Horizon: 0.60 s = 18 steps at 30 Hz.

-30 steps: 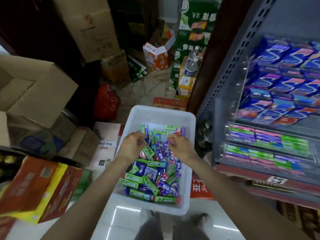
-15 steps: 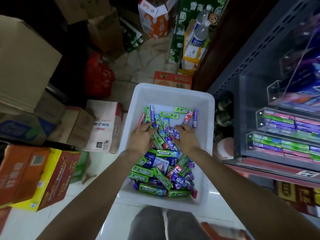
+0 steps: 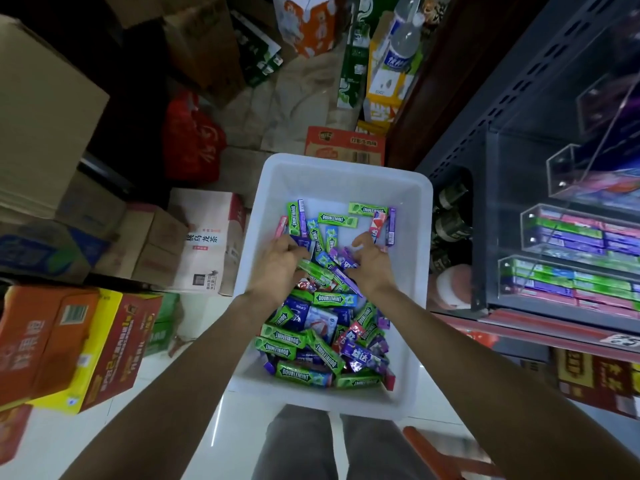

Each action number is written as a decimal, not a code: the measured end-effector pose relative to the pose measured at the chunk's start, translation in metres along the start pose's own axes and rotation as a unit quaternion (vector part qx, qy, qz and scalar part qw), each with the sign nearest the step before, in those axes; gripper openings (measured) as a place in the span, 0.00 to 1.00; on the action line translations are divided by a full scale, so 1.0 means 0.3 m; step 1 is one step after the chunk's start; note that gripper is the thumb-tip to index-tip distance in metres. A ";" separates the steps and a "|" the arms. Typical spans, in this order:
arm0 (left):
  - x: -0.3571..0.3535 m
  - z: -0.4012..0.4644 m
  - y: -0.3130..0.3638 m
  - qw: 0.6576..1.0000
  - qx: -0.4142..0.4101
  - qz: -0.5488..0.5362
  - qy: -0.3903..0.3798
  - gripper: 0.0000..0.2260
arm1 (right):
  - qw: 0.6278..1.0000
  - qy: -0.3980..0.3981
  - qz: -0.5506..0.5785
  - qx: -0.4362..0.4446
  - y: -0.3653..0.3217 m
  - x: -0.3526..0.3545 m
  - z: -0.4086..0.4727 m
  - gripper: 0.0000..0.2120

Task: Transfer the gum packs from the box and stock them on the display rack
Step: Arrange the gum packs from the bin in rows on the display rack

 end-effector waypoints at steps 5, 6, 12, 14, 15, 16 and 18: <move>0.015 -0.006 -0.007 0.998 0.024 -0.057 -0.009 0.14 | 0.999 0.010 0.037 -0.015 0.014 0.022 -0.003 0.17; 0.020 -0.005 -0.005 0.997 0.028 -0.070 -0.007 0.13 | 0.999 0.011 0.043 -0.012 0.013 0.029 -0.005 0.17; 0.075 -0.012 0.014 0.989 0.051 -0.140 0.013 0.11 | 0.993 0.022 0.115 0.000 -0.024 0.096 -0.035 0.14; 0.122 -0.022 0.016 0.979 0.072 -0.184 0.041 0.12 | 0.987 0.027 0.158 0.001 -0.044 0.134 -0.058 0.12; 0.147 -0.027 0.015 0.970 0.088 -0.219 0.055 0.13 | 0.980 0.031 0.196 0.006 -0.060 0.162 -0.074 0.12; 0.168 -0.033 0.016 0.957 0.103 -0.265 0.066 0.13 | 0.970 0.033 0.241 0.012 -0.077 0.192 -0.093 0.11; 0.197 -0.048 0.045 0.910 0.121 -0.390 0.069 0.12 | 0.951 0.034 0.306 0.020 -0.110 0.262 -0.139 0.10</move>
Point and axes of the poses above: each hand's wrist, its own z-axis towards the middle knuckle, its own x-axis out of the back of the hand, y = z × x, the point moved 10 cm from there along z, towards the middle knuckle, and after that the axes turned 3 degrees about y, right-handed, at the moved point
